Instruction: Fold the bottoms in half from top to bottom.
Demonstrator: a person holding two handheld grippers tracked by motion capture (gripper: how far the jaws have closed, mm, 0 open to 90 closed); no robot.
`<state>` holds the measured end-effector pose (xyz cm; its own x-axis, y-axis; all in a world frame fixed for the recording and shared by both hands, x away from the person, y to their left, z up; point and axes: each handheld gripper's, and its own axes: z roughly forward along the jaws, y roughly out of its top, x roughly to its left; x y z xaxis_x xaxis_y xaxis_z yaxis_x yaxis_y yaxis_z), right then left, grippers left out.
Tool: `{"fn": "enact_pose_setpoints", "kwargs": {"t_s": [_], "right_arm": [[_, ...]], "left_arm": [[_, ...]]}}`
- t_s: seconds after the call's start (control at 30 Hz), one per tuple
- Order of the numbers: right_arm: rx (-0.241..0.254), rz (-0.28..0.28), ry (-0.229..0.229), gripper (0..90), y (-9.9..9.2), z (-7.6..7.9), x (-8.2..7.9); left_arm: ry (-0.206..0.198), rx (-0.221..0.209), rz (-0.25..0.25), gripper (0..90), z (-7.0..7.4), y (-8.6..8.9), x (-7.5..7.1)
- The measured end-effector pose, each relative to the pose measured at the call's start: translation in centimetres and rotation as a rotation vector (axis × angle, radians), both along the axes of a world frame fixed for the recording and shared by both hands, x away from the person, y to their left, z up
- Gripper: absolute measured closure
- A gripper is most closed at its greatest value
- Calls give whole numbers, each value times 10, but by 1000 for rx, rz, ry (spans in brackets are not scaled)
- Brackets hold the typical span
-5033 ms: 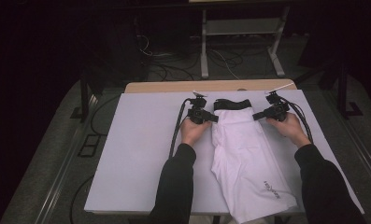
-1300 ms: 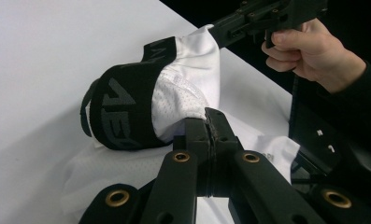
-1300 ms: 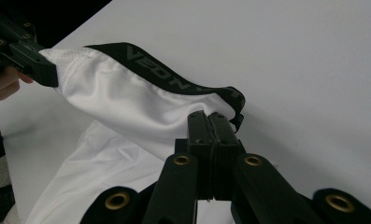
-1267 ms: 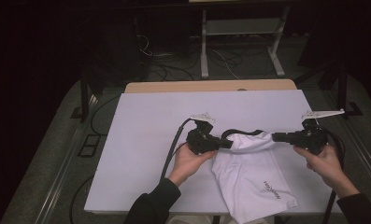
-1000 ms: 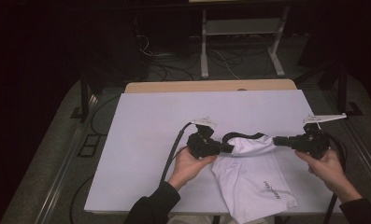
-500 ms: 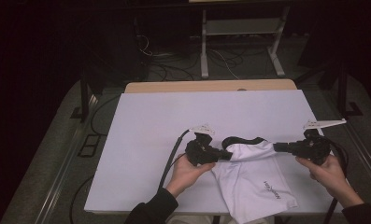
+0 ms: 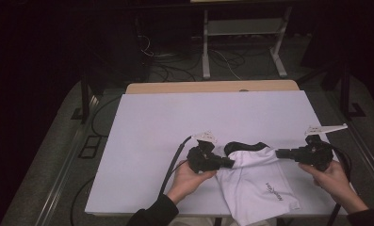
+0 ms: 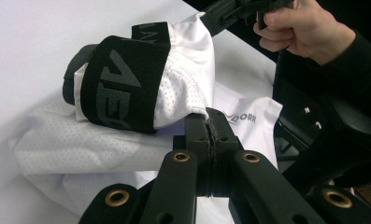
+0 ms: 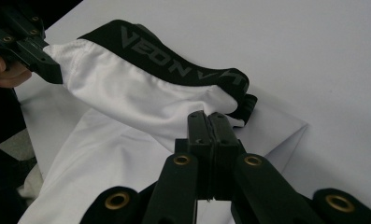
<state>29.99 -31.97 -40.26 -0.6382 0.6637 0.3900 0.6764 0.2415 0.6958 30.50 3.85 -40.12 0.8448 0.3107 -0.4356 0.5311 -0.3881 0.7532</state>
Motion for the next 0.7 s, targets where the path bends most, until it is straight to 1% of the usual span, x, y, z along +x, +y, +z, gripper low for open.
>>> {"fn": "enact_pose_setpoints", "kwargs": {"t_s": [0.17, 0.3, 0.4, 0.7], "right_arm": [[-1, 15, 12, 878, 1, -2, -4], [-19, 29, 31, 878, 2, -7, -8], [-25, 35, 41, 878, 2, -9, -9], [-45, 65, 76, 876, 5, -13, -13]], "left_arm": [[-6, 15, -16, 884, -3, 1, -4], [4, 20, -17, 884, -8, 1, -6], [2, 27, -29, 884, -10, 1, -7], [1, 67, -52, 884, -17, 0, -13]]}}
